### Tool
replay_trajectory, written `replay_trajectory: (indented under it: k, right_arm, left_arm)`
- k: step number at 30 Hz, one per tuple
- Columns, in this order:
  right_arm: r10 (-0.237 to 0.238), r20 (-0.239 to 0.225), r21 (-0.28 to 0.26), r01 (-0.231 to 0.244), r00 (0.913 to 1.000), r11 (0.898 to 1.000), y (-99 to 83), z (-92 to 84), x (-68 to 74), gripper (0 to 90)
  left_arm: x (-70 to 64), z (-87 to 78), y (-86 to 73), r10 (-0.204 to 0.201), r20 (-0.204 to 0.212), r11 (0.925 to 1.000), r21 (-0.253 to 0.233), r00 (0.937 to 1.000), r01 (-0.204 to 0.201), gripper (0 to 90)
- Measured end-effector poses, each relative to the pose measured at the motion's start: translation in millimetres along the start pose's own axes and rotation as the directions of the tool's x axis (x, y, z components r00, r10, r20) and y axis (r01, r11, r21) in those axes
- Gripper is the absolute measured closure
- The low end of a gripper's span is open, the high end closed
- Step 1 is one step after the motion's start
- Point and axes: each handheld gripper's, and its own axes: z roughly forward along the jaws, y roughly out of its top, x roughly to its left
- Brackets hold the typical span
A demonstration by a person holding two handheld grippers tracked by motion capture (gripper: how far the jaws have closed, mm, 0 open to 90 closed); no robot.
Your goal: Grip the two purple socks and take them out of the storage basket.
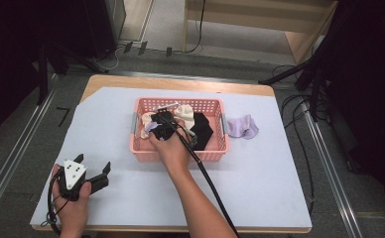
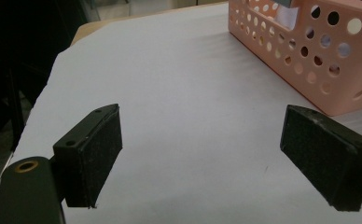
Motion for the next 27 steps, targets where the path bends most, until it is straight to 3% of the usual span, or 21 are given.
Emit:
replay_trajectory:
  k: [2,9,13,15,18,20,22,25,27]
  right_arm:
    - [-0.016,0.012,-0.018,0.016,0.9998,1.000,-1.8,-0.9,0.0,87.1]
    - [-0.050,0.045,-0.114,0.055,0.9978,0.992,-5.9,-9.7,-1.3,89.2]
    - [-0.089,0.028,-0.208,0.093,0.9956,0.974,-7.1,-22.5,-3.4,89.2]
    - [-0.136,0.015,-0.259,0.135,0.9906,0.957,-8.4,-29.8,-3.8,89.2]
    - [-0.204,0.020,-0.337,0.199,0.9788,0.920,-11.7,-41.2,-4.5,89.1]
    - [-0.244,0.028,-0.393,0.235,0.9693,0.889,-13.8,-47.8,-5.5,89.2]
    - [-0.294,0.039,-0.453,0.279,0.9551,0.847,-15.6,-54.7,-4.9,89.2]
    - [-0.317,0.077,-0.498,0.311,0.9454,0.809,-16.4,-63.5,-4.4,89.2]
    - [-0.311,0.092,-0.521,0.312,0.9458,0.795,-15.8,-67.9,-5.9,89.2]
  left_arm:
    - [0.0,0.0,0.0,0.001,0.000,1.0000,0.000,1.0000,-0.001,13.7]
    - [0.0,0.1,0.3,0.000,0.003,1.0000,0.005,1.0000,0.000,13.7]
    - [-0.3,0.0,0.4,0.000,0.002,1.0000,0.007,1.0000,0.000,13.7]
    - [0.0,0.1,0.4,-0.001,0.003,1.0000,0.007,1.0000,0.001,13.7]
    - [0.3,0.0,0.4,-0.004,0.002,1.0000,0.006,1.0000,0.004,13.7]
    - [0.3,-0.2,0.4,-0.003,0.002,1.0000,0.007,1.0000,0.003,13.7]
    - [0.2,-0.3,0.4,-0.002,0.001,1.0000,0.007,1.0000,0.002,13.7]
    - [0.3,0.0,0.2,-0.004,0.001,1.0000,0.004,1.0000,0.004,13.7]
    - [0.6,0.0,0.2,-0.008,0.003,1.0000,0.003,1.0000,0.008,13.7]
